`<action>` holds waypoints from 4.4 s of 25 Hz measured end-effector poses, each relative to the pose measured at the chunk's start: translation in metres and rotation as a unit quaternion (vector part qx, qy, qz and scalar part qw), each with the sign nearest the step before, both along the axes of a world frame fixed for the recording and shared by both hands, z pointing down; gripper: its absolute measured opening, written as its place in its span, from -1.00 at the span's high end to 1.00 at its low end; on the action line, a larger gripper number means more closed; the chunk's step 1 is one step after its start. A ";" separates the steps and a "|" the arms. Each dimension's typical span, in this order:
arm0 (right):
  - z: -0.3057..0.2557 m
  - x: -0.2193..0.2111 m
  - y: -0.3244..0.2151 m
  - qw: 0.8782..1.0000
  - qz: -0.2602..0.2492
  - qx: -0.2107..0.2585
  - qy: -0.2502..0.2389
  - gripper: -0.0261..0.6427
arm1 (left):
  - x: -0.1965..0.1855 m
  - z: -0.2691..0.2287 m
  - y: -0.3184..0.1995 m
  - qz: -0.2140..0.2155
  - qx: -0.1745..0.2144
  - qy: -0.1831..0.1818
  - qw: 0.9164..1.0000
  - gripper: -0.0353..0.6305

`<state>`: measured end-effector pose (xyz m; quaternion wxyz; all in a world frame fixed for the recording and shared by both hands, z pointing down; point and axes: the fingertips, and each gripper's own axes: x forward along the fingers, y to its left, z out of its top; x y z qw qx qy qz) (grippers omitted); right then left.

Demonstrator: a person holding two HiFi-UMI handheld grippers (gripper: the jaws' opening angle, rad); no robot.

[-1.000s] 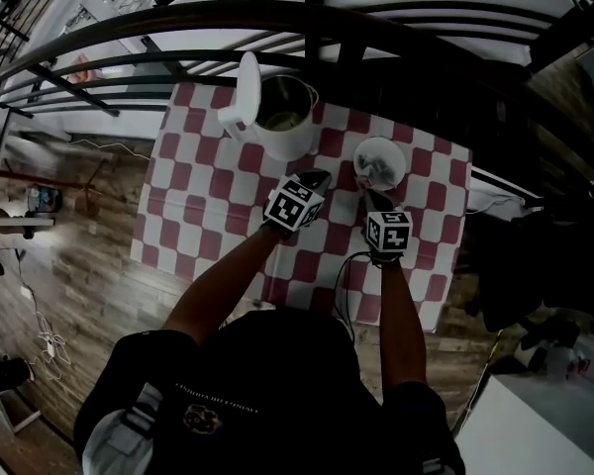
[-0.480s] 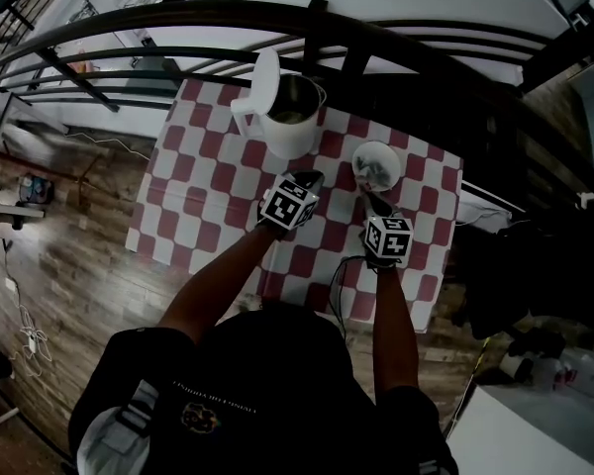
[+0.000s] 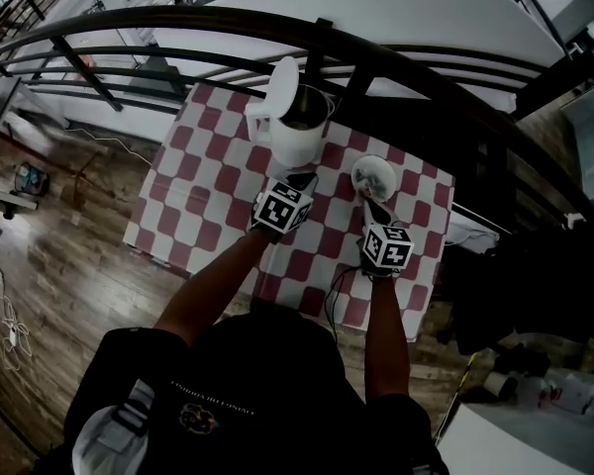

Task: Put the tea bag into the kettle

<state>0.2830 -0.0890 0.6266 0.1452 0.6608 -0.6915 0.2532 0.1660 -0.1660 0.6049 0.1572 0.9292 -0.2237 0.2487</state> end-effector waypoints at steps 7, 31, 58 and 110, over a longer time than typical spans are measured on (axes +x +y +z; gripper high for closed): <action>-0.032 -0.022 -0.011 0.999 -0.020 0.033 0.010 0.89 | -0.030 -0.028 -0.009 -0.045 0.016 0.028 0.998 0.88; -0.040 -0.131 -0.060 0.990 -0.136 0.044 -0.004 0.89 | -0.151 -0.034 -0.029 -0.164 0.026 0.020 0.986 0.88; -0.134 -0.110 -0.115 0.983 -0.117 0.139 0.016 0.89 | -0.128 -0.107 -0.074 -0.155 0.080 0.054 0.983 0.88; -0.202 -0.143 -0.161 0.962 -0.156 0.220 0.026 0.89 | -0.148 -0.136 -0.107 -0.176 0.100 0.079 0.976 0.88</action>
